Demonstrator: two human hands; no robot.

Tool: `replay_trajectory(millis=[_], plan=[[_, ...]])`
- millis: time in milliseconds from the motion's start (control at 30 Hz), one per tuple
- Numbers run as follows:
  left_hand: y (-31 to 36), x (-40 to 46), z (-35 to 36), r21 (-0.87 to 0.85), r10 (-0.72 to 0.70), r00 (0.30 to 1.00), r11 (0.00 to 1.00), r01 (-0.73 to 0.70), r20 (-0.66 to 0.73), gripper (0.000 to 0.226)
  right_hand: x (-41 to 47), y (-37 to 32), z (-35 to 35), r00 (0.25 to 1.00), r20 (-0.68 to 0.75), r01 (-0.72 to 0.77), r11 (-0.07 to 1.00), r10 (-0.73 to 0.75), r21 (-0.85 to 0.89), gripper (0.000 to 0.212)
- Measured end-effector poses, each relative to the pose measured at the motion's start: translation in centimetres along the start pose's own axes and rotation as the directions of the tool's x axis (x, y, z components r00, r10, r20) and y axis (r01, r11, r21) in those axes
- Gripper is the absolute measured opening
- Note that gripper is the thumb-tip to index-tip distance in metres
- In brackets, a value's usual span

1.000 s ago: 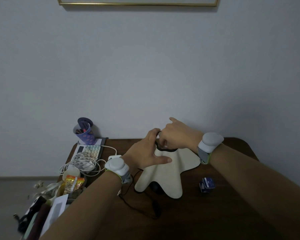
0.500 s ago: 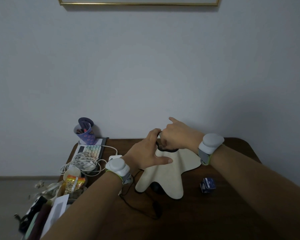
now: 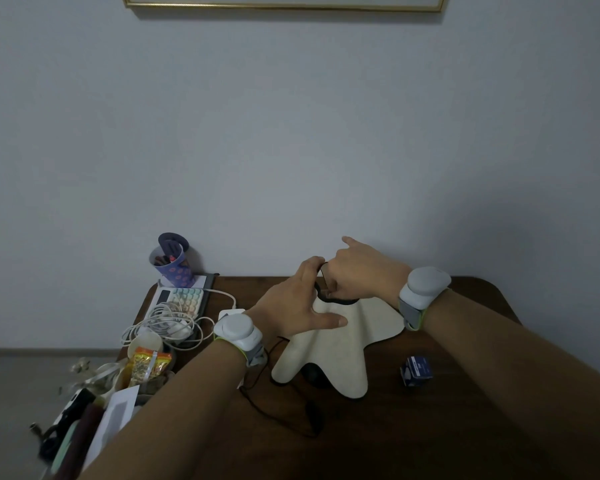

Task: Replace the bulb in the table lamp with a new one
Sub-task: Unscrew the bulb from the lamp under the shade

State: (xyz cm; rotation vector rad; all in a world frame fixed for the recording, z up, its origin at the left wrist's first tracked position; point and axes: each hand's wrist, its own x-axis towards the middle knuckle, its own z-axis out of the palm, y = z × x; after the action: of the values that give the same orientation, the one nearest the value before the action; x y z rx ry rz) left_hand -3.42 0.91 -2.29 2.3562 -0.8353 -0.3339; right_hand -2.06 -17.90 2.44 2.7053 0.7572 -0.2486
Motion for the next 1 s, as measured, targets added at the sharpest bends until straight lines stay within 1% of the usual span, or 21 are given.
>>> replay_trajectory(millis=[100, 200, 267, 333, 467, 567, 700, 767, 867, 1000], plan=[[0.0, 0.1, 0.1, -0.006, 0.004, 1.0, 1.0, -0.004, 0.001, 0.114, -0.2, -0.2, -0.2, 0.999, 0.035, -0.04, 0.995, 0.037, 0.092, 0.038], [-0.1, 0.1, 0.1, -0.015, 0.004, 1.0, 1.0, -0.004, 0.007, 0.116, -0.4, -0.1, -0.7, 0.997, 0.07, -0.044, 0.984, 0.032, 0.171, 0.018], [-0.1, 0.2, 0.1, -0.019, 0.0, 1.0, 1.0, 0.0, 0.002, 0.117, -0.5, 0.0, -0.8, 0.996, 0.089, -0.031, 0.983, 0.015, 0.179, 0.017], [-0.2, 0.2, 0.2, -0.023, -0.004, 1.0, 1.0, 0.004, -0.003, 0.117, -0.6, 0.0, -0.9, 0.996, 0.081, -0.045, 0.982, 0.03, 0.186, 0.016], [-0.2, 0.2, 0.2, -0.027, -0.007, 1.0, 1.0, 0.006, -0.005, 0.114, -1.1, -0.1, -1.4, 0.998, 0.017, -0.061, 0.984, 0.059, 0.17, 0.027], [-0.2, 0.2, 0.2, -0.021, -0.007, 1.0, 1.0, 0.007, -0.008, 0.113, -1.6, 0.1, -2.5, 0.997, -0.047, -0.06, 0.987, 0.068, 0.148, 0.017], [-0.1, 0.0, 0.2, -0.023, 0.014, 0.999, 1.0, -0.015, -0.035, 0.109, -2.5, 0.7, -3.4, 0.967, -0.254, 0.009, 1.0, -0.003, 0.024, 0.019], [-0.1, 0.0, 0.2, -0.029, 0.02, 0.999, 0.999, -0.021, -0.038, 0.109, -2.7, 0.7, -3.5, 0.952, -0.304, 0.037, 0.999, -0.035, -0.001, 0.019], [-0.2, 0.0, 0.2, -0.025, 0.009, 1.0, 1.0, -0.01, -0.029, 0.109, -2.4, 0.3, -3.5, 0.966, -0.257, 0.023, 0.999, -0.016, 0.025, 0.023], [-0.4, 0.1, 0.2, -0.01, -0.011, 1.0, 1.0, 0.011, -0.019, 0.112, -2.1, -0.2, -3.2, 0.994, -0.112, -0.015, 1.0, 0.013, -0.014, 0.025]])
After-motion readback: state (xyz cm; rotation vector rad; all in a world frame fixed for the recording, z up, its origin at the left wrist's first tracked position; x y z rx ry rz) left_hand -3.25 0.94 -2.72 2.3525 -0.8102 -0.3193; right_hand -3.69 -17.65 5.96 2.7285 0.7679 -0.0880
